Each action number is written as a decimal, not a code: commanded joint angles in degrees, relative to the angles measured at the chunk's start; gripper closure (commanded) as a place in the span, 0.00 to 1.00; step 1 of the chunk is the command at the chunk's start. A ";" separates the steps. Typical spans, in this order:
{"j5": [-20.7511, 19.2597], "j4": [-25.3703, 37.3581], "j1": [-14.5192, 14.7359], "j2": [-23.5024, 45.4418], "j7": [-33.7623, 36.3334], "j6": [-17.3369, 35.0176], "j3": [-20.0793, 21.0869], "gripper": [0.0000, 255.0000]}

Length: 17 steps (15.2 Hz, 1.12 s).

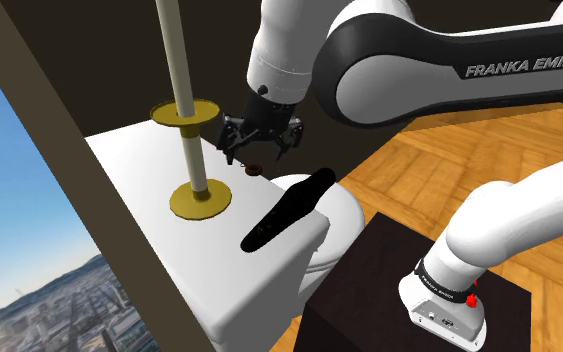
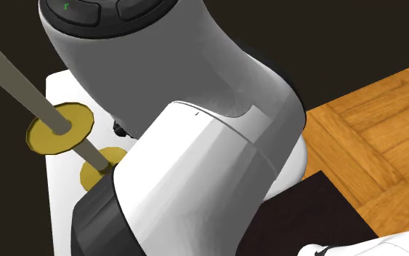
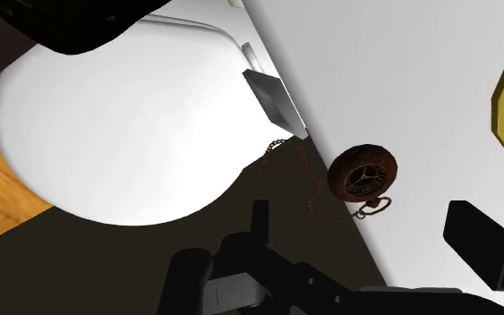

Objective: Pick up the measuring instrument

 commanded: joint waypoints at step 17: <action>-0.25 2.57 0.11 0.44 -0.41 -2.75 -0.22 1.00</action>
